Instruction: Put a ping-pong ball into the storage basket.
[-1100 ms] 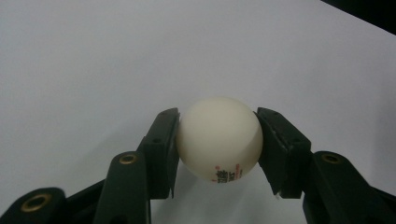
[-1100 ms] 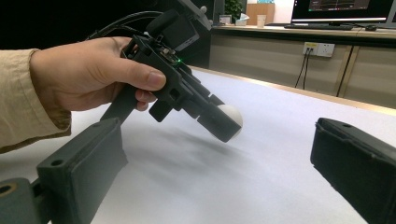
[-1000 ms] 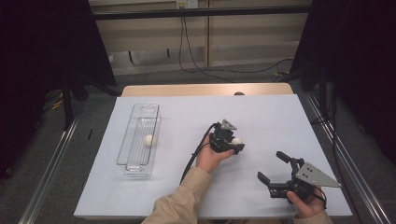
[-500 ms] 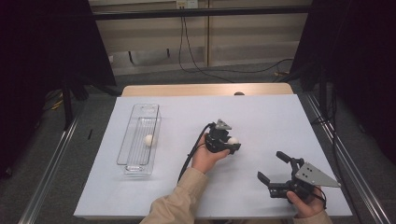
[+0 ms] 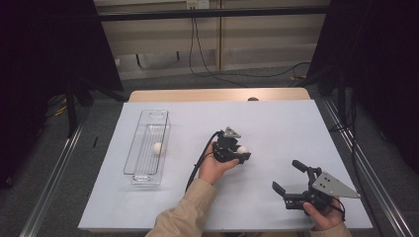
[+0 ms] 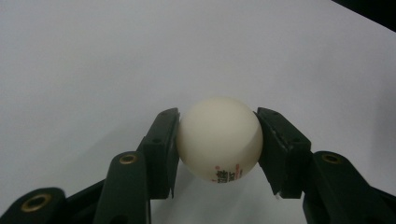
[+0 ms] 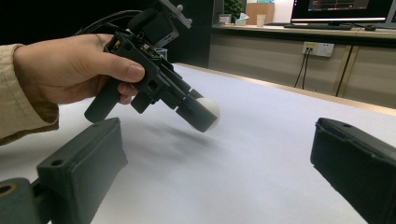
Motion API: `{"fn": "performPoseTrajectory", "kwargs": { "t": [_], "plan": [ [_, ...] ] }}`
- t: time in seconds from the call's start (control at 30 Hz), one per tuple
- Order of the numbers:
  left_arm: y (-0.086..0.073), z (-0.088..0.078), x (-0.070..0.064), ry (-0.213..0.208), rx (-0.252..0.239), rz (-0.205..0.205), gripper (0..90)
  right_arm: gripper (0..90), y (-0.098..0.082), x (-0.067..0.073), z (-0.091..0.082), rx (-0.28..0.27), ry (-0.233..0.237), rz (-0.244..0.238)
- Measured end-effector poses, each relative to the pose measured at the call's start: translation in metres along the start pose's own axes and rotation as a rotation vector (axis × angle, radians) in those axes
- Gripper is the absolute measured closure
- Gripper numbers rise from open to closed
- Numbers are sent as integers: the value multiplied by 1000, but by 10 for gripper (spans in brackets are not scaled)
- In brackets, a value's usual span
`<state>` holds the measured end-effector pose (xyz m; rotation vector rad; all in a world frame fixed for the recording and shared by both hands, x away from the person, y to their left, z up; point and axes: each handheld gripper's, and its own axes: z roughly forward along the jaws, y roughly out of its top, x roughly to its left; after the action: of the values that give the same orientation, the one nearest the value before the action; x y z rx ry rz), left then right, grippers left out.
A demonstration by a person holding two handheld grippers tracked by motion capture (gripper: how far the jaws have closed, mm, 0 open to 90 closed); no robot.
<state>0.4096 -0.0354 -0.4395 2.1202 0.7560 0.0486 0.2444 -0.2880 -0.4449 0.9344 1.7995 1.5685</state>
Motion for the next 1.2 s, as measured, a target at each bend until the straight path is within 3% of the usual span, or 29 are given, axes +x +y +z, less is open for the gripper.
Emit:
{"fn": "performPoseTrajectory", "kwargs": {
  "t": [1.2],
  "plan": [
    [-3,-16,8,23,1,-2,511,21,0,0,0,0,1,-8]
  ]
}}
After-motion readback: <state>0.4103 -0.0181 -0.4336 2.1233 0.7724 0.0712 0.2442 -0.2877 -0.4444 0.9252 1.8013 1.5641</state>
